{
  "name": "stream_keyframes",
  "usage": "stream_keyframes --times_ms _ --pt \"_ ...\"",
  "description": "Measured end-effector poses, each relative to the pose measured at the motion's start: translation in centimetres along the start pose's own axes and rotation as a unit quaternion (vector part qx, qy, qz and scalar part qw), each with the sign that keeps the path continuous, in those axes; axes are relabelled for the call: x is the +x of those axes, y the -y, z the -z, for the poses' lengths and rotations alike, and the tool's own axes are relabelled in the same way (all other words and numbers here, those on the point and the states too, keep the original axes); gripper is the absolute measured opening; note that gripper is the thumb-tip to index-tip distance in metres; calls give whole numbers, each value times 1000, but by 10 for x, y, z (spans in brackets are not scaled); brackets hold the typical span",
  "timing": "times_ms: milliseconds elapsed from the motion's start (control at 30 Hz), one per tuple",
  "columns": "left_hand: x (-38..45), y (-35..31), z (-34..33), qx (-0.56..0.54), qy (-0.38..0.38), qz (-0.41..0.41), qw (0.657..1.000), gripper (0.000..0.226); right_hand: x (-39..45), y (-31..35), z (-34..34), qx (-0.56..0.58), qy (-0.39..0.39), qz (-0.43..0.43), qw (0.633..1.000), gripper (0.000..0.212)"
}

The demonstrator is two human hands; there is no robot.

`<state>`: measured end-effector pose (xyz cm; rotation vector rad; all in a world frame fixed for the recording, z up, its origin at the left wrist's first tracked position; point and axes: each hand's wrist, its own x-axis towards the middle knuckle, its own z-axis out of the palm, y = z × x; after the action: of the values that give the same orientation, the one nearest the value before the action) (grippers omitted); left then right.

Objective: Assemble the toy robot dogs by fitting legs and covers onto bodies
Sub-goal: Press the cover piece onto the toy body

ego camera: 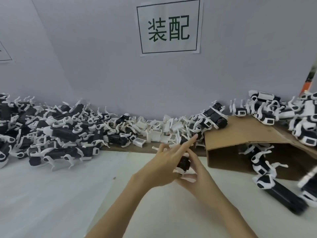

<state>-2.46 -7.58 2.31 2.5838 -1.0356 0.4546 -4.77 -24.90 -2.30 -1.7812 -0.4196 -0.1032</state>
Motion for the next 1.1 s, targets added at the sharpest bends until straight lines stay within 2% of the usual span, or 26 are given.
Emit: stream_keyframes --times_ms 33,100,167,233,300,367,433,500,567,633,667,733,800,867,933,1000,1100 --pt "-4 3 -2 -78 13 42 996 135 -2 0 5 -33 1 -11 999 92" --pt "-11 11 -11 -208 -6 100 973 131 -3 2 11 -67 -4 -28 997 89" --pt "-18 20 -19 -278 -35 128 951 124 -2 4 14 -71 -9 -29 997 90" --pt "-25 25 -22 -235 -43 130 962 108 0 3 15 -83 -13 -16 996 91" --pt "-29 31 -24 -115 -70 98 986 82 1 0 15 -66 -15 -14 998 85" --pt "-33 32 -25 -46 -100 60 992 71 1 -4 12 -24 -16 -24 999 75" --pt "-34 32 -28 -4 -112 31 993 71 1 -8 8 16 -32 -35 999 66" --pt "-35 32 -34 19 -119 22 992 81 3 -11 5 37 -63 -41 996 61" --pt "-37 31 -38 -25 -130 66 989 98 5 -13 4 61 -114 -48 990 58" --pt "-38 31 -36 -153 -135 167 965 113 6 -13 7 147 -160 -64 974 56" --pt "-40 31 -33 -246 -124 219 936 115 6 -13 9 200 -170 -76 962 57" --pt "-40 28 -27 -413 -89 286 860 107 6 -10 12 278 -161 -95 942 57" --pt "-38 27 -26 -493 -74 297 814 92 7 -7 13 333 -144 -118 924 55" --pt "-36 26 -29 -524 -84 284 799 75 8 -4 12 362 -124 -143 913 55" --pt "-34 21 -28 -526 -105 291 793 61 8 -3 11 356 -100 -153 917 55" --pt "-33 16 -24 -506 -142 308 793 60 6 -2 11 357 -84 -151 918 53" --pt "-35 20 -19 -507 -177 289 793 61 5 0 12 366 -63 -119 921 53"
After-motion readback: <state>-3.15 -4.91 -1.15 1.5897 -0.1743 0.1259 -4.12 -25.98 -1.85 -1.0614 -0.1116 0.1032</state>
